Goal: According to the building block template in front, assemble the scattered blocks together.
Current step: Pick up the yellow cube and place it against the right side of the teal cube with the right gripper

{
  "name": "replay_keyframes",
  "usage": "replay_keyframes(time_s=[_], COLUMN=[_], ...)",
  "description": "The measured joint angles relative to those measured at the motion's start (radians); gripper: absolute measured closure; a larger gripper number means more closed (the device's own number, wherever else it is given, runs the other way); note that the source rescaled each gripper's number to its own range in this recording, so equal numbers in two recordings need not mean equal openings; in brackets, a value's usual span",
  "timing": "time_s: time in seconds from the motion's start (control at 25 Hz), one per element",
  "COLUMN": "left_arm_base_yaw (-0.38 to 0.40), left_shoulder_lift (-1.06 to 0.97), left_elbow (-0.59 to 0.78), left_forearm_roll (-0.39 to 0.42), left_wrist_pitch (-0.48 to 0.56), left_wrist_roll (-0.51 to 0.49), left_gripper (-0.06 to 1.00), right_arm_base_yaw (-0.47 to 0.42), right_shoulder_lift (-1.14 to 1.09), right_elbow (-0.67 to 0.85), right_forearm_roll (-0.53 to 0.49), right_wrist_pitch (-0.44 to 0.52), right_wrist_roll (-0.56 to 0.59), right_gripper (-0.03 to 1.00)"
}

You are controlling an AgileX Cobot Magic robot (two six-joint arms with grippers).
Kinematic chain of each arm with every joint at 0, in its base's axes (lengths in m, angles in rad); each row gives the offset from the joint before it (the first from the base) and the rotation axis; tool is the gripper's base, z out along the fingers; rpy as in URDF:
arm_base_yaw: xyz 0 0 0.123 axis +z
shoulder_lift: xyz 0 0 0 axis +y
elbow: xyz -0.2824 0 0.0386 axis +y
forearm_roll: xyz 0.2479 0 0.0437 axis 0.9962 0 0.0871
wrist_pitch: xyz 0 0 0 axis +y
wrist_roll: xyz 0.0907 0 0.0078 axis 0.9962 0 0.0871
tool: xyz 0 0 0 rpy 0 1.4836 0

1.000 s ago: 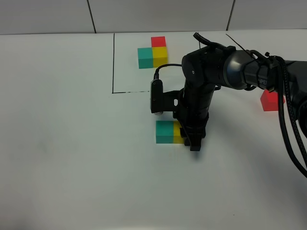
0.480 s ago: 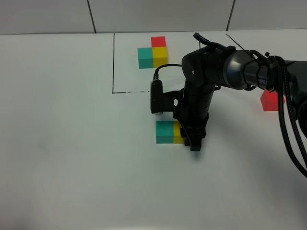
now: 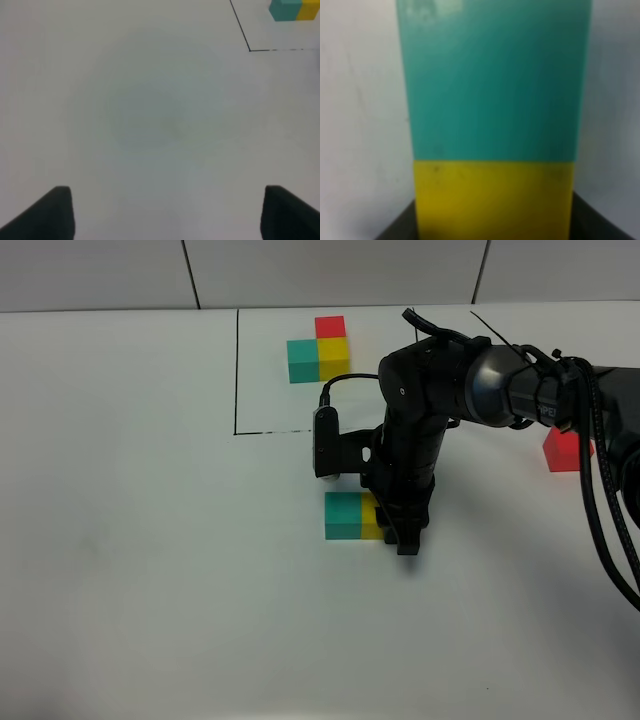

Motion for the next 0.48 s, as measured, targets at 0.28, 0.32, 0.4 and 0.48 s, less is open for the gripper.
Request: replay_keyframes(time_s=[0.28,0.32,0.4,0.48], left_arm_base_yaw=[0.000,0.000,0.000,0.000], left_shoulder_lift=[0.000,0.000,0.000,0.000], left_elbow=[0.000,0.000,0.000,0.000], left_forearm_roll=[0.000,0.000,0.000,0.000], left_wrist_pitch=[0.000,0.000,0.000,0.000], left_wrist_roll=[0.000,0.000,0.000,0.000], left_gripper=[0.15,0.15,0.15,0.15], right_arm_base_yaw=[0.001,0.004,0.006,0.006], right_shoulder_lift=[0.000,0.000,0.000,-0.001], right_elbow=[0.000,0.000,0.000,0.000], right_forearm_roll=[-0.002,-0.007,-0.025,-0.039], right_wrist_pitch=[-0.030,-0.035,-0.039,-0.039], right_wrist_roll=[-0.001,-0.001,0.013,0.041], right_gripper=[0.68,0.60,0.43,0.23])
